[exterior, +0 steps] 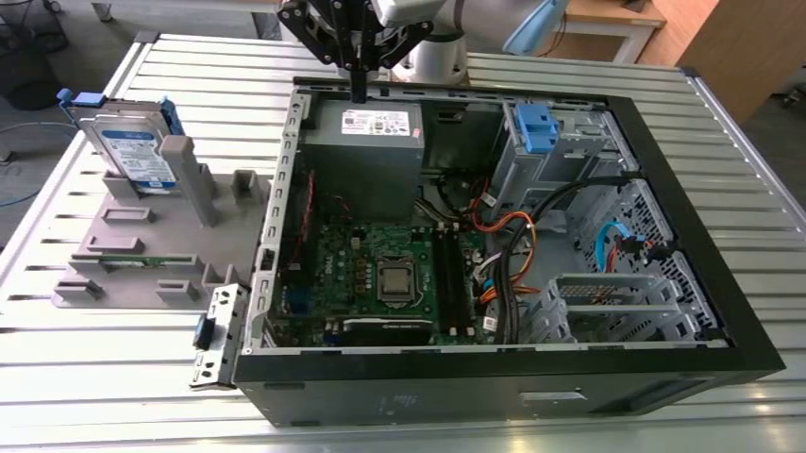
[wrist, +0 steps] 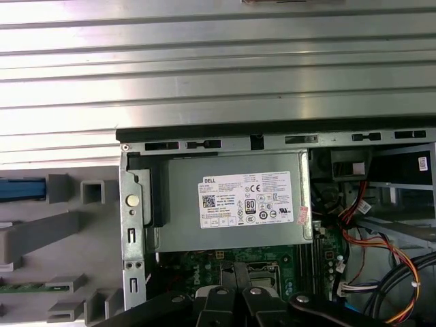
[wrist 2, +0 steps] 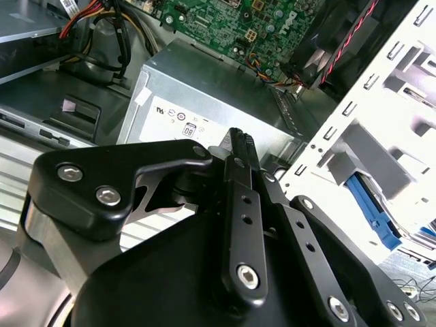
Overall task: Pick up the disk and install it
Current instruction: 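Reach for the disk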
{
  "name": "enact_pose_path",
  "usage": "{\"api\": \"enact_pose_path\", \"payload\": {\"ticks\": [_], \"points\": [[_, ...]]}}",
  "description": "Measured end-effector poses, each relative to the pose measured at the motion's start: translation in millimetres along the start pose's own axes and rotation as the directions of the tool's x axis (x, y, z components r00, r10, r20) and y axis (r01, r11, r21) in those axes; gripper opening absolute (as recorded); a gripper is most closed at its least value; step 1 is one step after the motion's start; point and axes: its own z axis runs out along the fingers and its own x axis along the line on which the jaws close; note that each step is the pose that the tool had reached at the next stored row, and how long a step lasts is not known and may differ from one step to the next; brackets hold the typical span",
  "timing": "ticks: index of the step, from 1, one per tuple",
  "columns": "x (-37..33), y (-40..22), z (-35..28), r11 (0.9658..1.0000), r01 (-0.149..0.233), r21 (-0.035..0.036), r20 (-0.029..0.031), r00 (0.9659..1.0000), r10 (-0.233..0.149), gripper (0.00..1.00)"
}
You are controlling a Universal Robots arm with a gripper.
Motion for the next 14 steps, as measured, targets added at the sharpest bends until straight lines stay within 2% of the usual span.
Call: {"api": "enact_pose_path", "payload": {"ticks": [4, 14], "points": [[2.9, -0.2, -0.1, 1.0, 0.0, 0.0002, -0.0002, 1.0, 0.0, 0.11], [16.4, -1.2, -0.1, 1.0, 0.0, 0.0, 0.0, 1.0, 0.0, 0.11]]}}
